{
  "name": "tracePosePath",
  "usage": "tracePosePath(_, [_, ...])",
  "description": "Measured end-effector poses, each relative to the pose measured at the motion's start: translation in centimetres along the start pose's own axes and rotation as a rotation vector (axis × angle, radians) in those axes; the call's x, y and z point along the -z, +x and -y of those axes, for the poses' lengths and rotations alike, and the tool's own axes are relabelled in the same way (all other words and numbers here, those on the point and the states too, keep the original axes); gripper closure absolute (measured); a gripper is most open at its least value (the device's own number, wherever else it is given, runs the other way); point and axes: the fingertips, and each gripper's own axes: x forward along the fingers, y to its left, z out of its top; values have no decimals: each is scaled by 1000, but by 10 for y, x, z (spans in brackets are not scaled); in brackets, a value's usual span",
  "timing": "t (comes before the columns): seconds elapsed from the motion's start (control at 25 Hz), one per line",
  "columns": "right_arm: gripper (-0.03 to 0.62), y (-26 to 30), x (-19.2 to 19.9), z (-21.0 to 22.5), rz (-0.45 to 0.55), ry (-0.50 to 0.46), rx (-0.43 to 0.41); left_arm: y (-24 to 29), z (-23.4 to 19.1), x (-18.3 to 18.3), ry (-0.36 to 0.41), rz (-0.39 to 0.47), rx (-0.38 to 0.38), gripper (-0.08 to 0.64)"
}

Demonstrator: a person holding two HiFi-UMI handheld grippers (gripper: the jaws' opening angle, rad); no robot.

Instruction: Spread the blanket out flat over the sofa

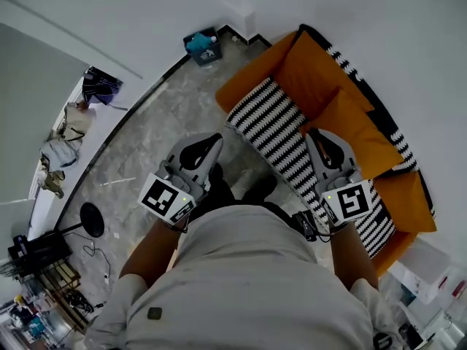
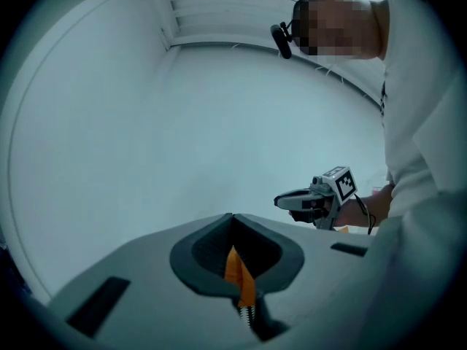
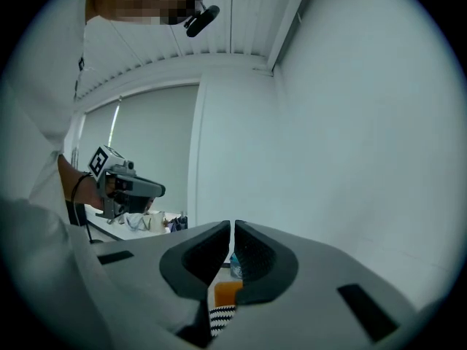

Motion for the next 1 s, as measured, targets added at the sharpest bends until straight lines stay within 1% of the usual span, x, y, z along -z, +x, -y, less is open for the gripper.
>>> tracePosePath(0.16, [553, -13, 1, -16, -14, -4, -8, -20, 9, -6, 40, -1, 8, 551])
tracePosePath(0.28, [555, -30, -6, -36, -6, -8, 9, -40, 18, -12, 59, 17, 25, 551])
tracePosePath(0.4, [558, -44, -16, -65, -3, -26, 30, -69, 28, -16, 72, 40, 55, 551])
tracePosePath(0.56, [558, -60, -26, -119, 4, -29, 52, -120, 46, -8, 73, 54, 98, 551])
tracePosePath(0.76, [560, -86, -31, -192, 11, -15, 70, -184, 71, 0, 53, 97, 120, 551])
tracePosePath(0.88, [561, -97, -34, -240, 23, -15, 88, -225, 77, 2, 68, 104, 137, 551])
tracePosePath(1.0, [561, -107, -38, -277, 33, -11, 104, -257, 80, 2, 77, 119, 143, 551])
